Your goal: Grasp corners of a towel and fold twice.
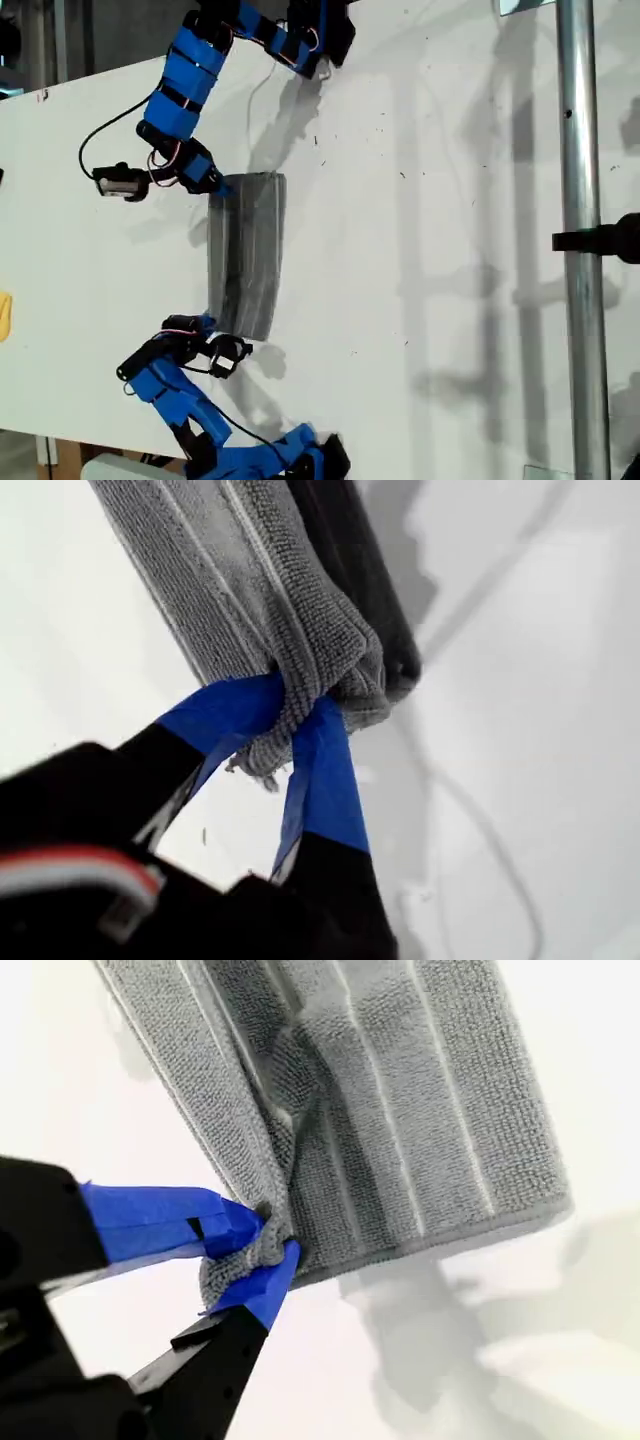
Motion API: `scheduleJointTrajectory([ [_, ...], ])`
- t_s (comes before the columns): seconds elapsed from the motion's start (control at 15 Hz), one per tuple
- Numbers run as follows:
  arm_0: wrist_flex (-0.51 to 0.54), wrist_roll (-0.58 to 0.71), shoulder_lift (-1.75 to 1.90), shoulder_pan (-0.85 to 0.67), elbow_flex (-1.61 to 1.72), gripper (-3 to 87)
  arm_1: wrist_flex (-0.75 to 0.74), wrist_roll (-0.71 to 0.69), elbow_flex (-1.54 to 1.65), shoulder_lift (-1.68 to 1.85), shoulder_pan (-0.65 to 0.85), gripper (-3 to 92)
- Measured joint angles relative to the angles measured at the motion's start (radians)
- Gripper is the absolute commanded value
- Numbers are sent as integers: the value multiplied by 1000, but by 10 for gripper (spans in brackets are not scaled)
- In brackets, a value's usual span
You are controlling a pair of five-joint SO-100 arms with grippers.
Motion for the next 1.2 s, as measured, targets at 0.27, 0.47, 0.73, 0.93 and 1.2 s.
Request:
scheduleJointTrajectory([
  [0.27, 0, -25, 15, -15, 32, 26, 5, -25, -9, 28, -5, -3],
  [0.47, 2, -103, 14, 31, 121, 72, -17, 80, 155, 28, -135, -3],
  [0.73, 9, -224, -29, 173, 176, 86, -78, 193, 301, -34, -230, -3],
  [0.93, 8, -296, -137, 201, 176, 110, -140, 193, 308, -115, -209, 44],
  [1.2, 21, -362, -147, 172, 244, 325, -95, 235, 307, -143, -137, 350],
])
